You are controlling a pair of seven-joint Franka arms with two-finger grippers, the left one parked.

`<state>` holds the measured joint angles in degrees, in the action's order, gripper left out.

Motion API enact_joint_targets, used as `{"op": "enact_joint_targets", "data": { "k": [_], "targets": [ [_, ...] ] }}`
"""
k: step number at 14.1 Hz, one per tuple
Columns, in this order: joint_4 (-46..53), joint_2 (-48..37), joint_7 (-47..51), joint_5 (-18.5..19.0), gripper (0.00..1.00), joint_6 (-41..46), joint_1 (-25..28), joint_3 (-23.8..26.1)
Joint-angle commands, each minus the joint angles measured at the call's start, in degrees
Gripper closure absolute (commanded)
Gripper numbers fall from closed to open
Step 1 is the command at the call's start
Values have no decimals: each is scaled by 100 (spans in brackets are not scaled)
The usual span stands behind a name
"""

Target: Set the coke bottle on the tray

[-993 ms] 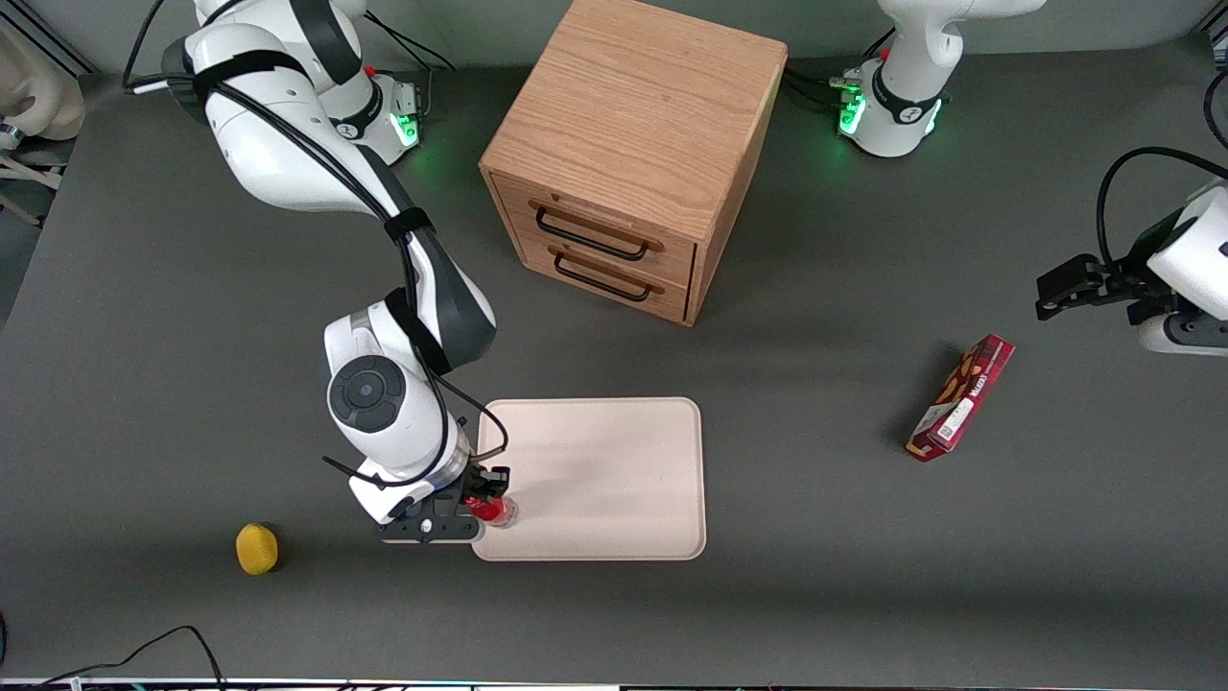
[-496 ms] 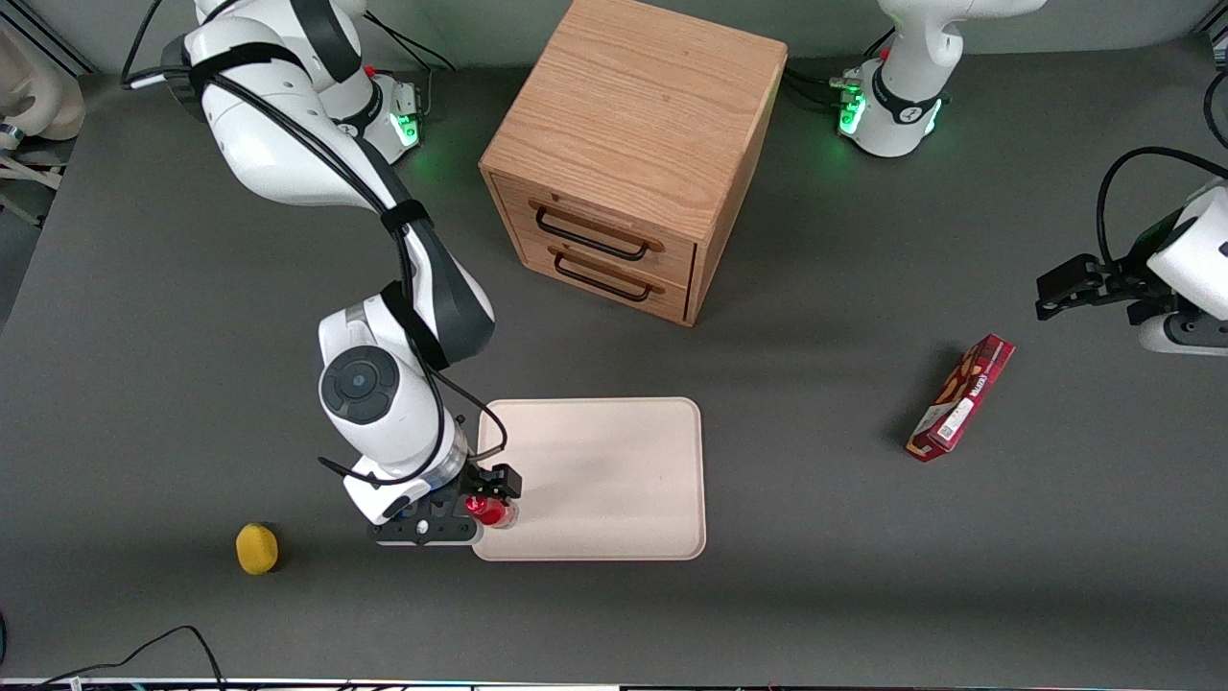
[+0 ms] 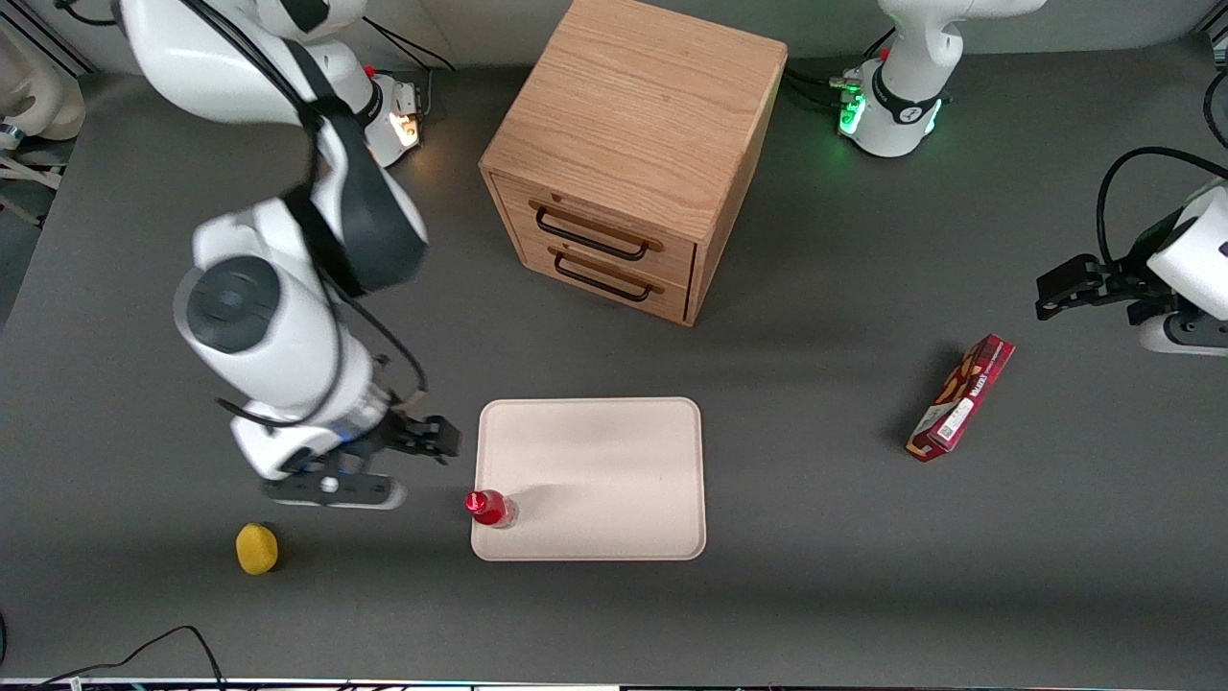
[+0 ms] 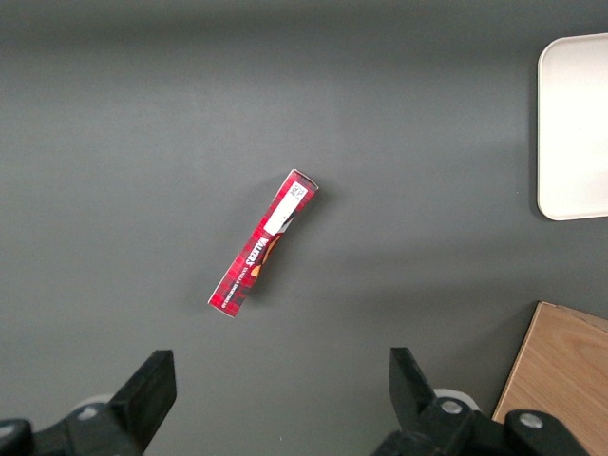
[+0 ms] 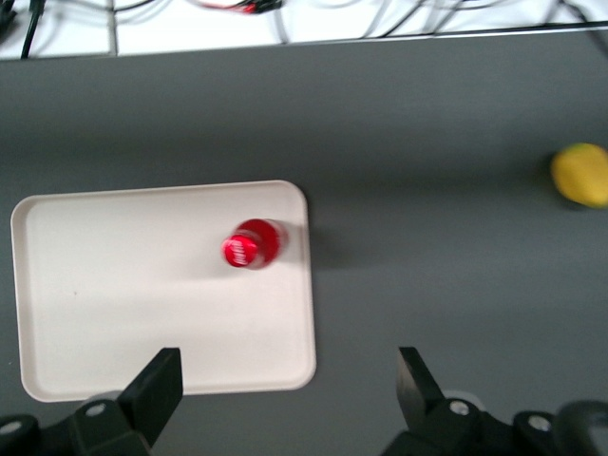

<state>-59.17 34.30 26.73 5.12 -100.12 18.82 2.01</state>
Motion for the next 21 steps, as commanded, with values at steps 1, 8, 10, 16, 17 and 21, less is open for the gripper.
{"op": "enact_joint_targets", "data": {
  "k": [1,8,10,16,17,21],
  "targets": [
    [-1259,-1141,-394,-108,0,18,-430,54],
    [-2089,-2734,-1819,-495,0,879,-1653,-51],
    [-2098,-2893,-2424,-495,0,897,-1794,-340],
    [-2932,-3754,-2717,-504,0,1073,-1812,-631],
    [-3098,-3859,-2717,-504,0,1073,-1812,-631],
    [-3329,-4054,-2717,-504,0,1030,-1812,-614]
  ]
}}
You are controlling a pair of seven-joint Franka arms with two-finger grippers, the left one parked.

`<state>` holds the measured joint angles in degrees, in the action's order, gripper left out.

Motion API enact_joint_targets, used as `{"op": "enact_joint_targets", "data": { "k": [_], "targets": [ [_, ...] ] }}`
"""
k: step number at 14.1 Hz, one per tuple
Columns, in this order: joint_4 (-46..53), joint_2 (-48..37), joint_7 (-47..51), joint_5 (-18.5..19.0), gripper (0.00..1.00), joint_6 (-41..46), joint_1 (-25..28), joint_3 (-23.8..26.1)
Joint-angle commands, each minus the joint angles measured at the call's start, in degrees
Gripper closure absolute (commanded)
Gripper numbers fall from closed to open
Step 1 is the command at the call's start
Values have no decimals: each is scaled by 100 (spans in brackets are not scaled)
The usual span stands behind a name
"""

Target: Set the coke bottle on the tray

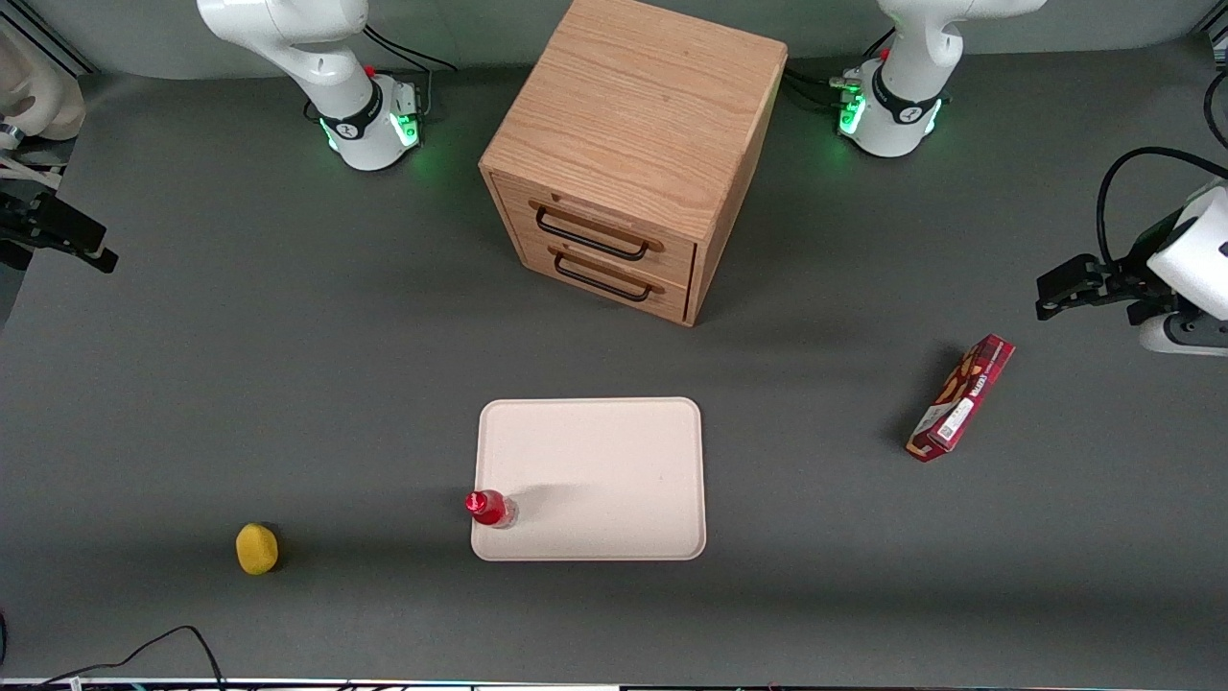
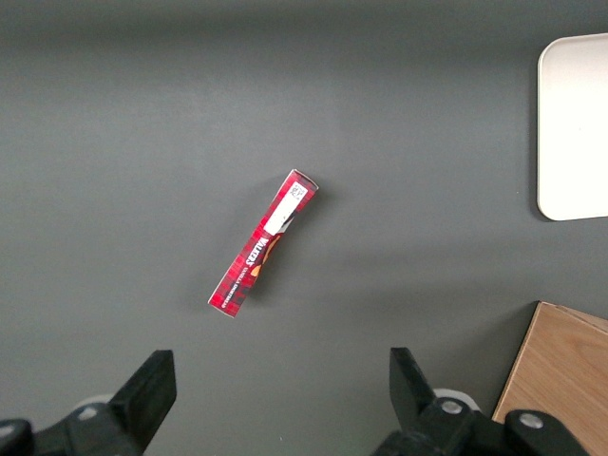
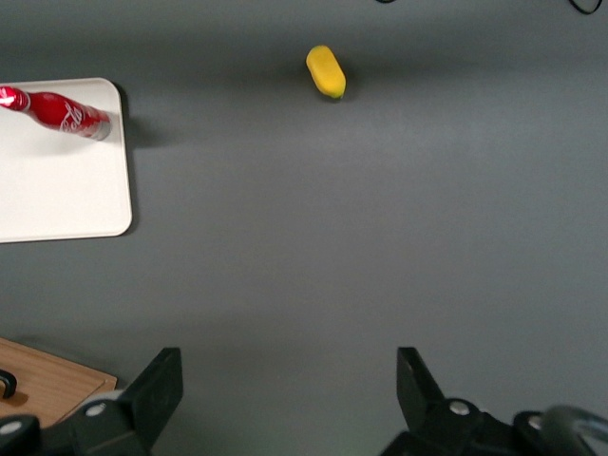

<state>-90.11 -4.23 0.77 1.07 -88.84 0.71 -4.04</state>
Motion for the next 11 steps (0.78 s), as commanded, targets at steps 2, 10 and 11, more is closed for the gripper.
{"op": "enact_joint_targets", "data": {
  "k": [2,10,11],
  "targets": [
    [-209,-166,-147,-90,0,-108,8,-27],
    [-60,1,-51,-37,0,-108,8,52],
    [-60,18,-51,-46,0,-108,8,52]
  ]
}}
